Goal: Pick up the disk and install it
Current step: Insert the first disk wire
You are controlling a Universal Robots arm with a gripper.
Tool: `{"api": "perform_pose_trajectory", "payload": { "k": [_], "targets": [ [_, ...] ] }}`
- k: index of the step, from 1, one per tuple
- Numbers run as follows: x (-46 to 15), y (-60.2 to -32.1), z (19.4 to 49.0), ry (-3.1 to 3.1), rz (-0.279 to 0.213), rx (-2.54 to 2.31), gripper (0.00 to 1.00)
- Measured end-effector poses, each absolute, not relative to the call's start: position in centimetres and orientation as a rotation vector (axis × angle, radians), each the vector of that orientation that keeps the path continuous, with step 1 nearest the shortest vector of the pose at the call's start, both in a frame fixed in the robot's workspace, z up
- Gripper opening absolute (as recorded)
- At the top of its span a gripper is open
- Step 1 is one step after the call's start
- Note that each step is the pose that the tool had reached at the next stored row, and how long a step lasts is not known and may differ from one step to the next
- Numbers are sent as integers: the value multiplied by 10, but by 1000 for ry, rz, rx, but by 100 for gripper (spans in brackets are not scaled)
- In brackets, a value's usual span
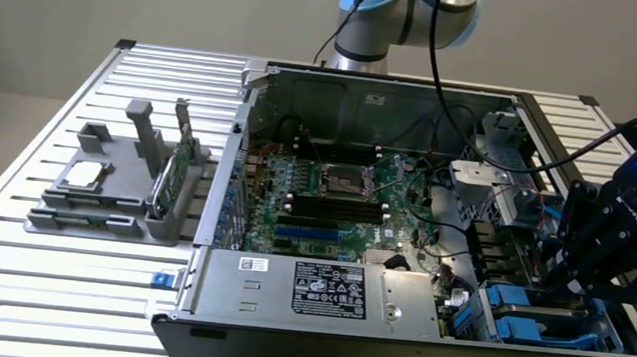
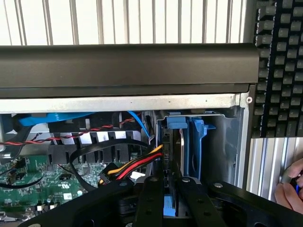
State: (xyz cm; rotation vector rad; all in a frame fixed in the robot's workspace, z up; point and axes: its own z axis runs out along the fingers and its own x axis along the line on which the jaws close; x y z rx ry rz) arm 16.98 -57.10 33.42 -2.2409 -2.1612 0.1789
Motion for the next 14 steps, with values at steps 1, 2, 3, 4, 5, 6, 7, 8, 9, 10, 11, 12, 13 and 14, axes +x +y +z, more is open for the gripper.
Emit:
{"api": "perform_pose_trajectory", "payload": {
  "k": [1, 2, 3, 4, 5, 6, 7, 8, 9, 10, 11, 12, 13, 14],
  "targets": [
    [170, -571, 334, -2161, 180, -2242, 17],
    [170, -571, 334, -2160, 181, -2243, 17],
    [170, -571, 334, -2159, 181, -2245, 17],
    [170, -571, 334, -2158, 181, -2246, 17],
    [170, -571, 334, -2157, 181, -2247, 17],
    [170, -571, 334, -2156, 182, -2248, 17],
    [170, -571, 334, -2154, 182, -2249, 17],
    [170, -571, 334, -2152, 182, -2252, 17],
    [170, -571, 334, -2150, 182, -2254, 17],
    [170, -571, 334, -2148, 183, -2256, 17],
    [170, -571, 334, -2147, 183, -2257, 17],
    [170, -571, 334, -2145, 184, -2259, 17],
    [170, -571, 334, -2144, 184, -2260, 17],
    [170, -571, 334, -2143, 184, -2261, 17]
  ]
}}
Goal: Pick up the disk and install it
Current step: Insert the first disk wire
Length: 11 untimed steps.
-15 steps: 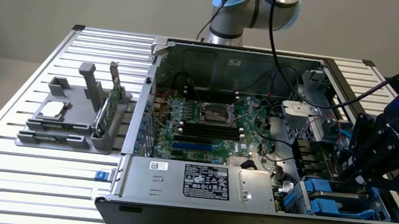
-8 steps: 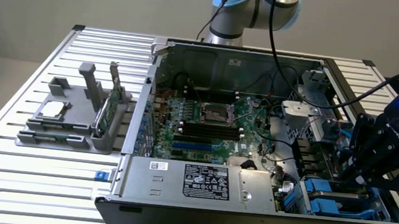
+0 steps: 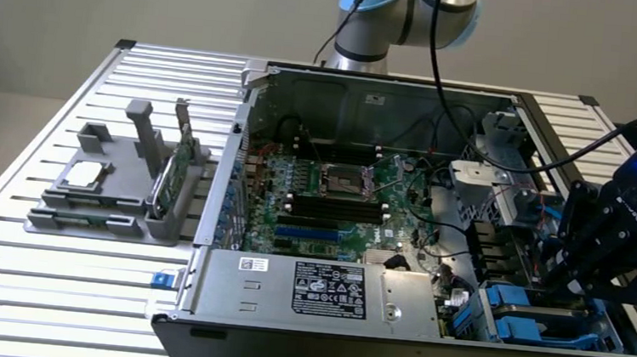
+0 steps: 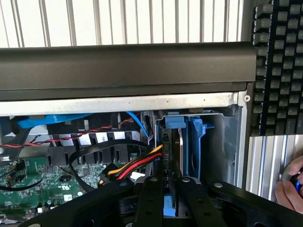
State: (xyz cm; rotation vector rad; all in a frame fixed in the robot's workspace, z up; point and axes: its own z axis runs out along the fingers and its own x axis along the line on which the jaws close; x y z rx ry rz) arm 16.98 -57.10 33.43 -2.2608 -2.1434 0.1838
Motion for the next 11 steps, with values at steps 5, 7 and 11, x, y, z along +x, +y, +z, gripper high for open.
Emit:
{"api": "perform_pose_trajectory", "payload": {
  "k": [5, 7, 11],
  "targets": [
    [170, -571, 334, -2139, 184, -2265, 17],
    [170, -571, 334, -2136, 184, -2267, 17],
    [170, -571, 334, -2134, 185, -2269, 17]
  ]
}}
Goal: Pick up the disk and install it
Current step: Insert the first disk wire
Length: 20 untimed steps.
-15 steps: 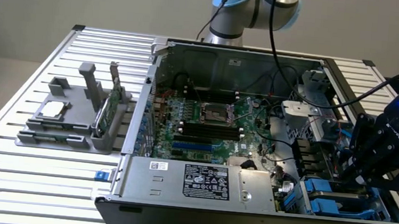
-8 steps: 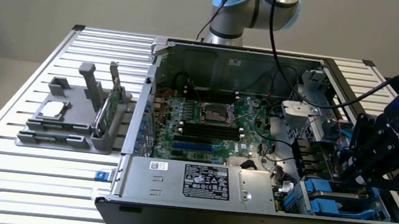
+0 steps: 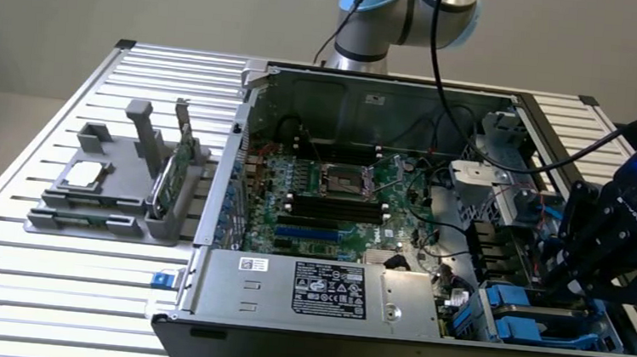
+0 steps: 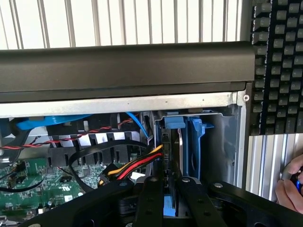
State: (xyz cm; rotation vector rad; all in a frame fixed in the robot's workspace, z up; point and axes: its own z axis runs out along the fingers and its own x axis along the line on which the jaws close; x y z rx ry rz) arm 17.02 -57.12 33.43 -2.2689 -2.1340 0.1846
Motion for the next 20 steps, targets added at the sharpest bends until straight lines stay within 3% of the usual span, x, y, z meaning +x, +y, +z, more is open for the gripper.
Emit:
{"api": "perform_pose_trajectory", "payload": {
  "k": [20],
  "targets": [
    [169, -573, 333, -2156, 173, -2256, 17]
  ]
}}
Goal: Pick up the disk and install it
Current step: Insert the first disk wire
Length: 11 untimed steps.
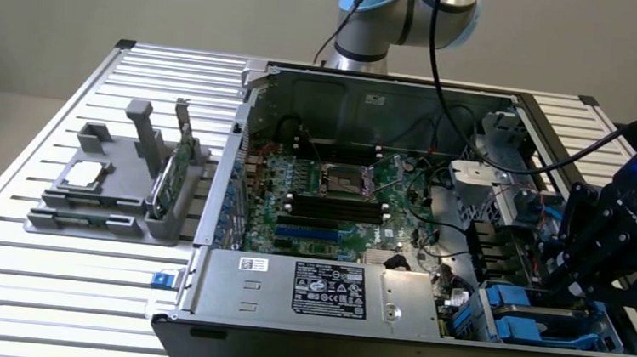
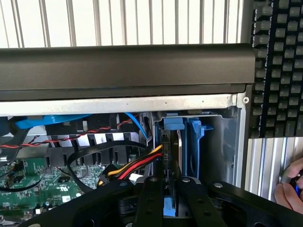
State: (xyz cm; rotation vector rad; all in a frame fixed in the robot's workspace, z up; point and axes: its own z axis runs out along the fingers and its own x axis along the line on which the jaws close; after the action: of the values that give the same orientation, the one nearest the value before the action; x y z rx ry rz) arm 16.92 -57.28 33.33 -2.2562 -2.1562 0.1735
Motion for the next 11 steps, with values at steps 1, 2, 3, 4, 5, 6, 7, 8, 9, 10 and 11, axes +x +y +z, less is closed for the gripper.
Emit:
{"api": "perform_pose_trajectory", "payload": {
  "k": [1, 2, 3, 4, 5, 6, 7, 8, 9, 10, 11],
  "targets": [
    [169, -573, 333, -2157, 173, -2256, 17],
    [169, -573, 333, -2157, 173, -2256, 17],
    [169, -573, 333, -2157, 173, -2256, 17],
    [169, -573, 333, -2158, 173, -2255, 17],
    [169, -573, 333, -2158, 173, -2255, 17],
    [169, -573, 333, -2158, 173, -2255, 17],
    [169, -573, 333, -2159, 173, -2255, 17],
    [169, -573, 333, -2159, 173, -2255, 17],
    [169, -573, 333, -2159, 173, -2254, 17],
    [169, -573, 333, -2160, 173, -2254, 17],
    [169, -573, 333, -2160, 173, -2254, 17]
  ]
}}
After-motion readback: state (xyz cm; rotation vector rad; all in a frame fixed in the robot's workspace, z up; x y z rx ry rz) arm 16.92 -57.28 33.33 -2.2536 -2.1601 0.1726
